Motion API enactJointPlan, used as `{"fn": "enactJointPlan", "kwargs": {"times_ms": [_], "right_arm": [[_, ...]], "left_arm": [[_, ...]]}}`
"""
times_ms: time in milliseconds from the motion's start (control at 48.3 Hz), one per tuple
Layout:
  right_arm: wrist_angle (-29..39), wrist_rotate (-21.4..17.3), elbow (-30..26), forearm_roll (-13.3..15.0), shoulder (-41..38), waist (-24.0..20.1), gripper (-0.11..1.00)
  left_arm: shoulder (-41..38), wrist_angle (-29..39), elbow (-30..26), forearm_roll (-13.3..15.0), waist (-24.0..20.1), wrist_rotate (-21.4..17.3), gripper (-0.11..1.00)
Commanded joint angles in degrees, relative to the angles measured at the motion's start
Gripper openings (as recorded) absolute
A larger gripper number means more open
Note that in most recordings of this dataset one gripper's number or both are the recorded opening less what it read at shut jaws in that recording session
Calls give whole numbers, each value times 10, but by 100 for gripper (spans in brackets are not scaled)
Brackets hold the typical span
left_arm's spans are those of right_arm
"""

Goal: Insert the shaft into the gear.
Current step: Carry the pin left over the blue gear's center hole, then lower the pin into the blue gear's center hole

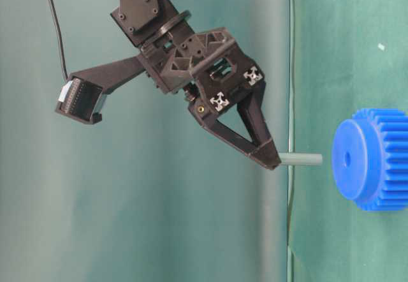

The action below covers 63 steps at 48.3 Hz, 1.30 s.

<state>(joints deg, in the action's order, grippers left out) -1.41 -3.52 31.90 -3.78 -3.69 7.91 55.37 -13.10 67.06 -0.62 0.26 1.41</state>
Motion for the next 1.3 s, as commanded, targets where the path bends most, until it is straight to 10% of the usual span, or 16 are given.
{"fn": "enactJointPlan", "kwargs": {"times_ms": [0,1283], "right_arm": [[-4,0,-15,0,8,0,17],[-46,-5,-11,-5,-88,-6,17]], "left_arm": [[-4,-3,-16,-2,-1,0,0],[-4,-3,-16,-2,-6,-1,0]]}}
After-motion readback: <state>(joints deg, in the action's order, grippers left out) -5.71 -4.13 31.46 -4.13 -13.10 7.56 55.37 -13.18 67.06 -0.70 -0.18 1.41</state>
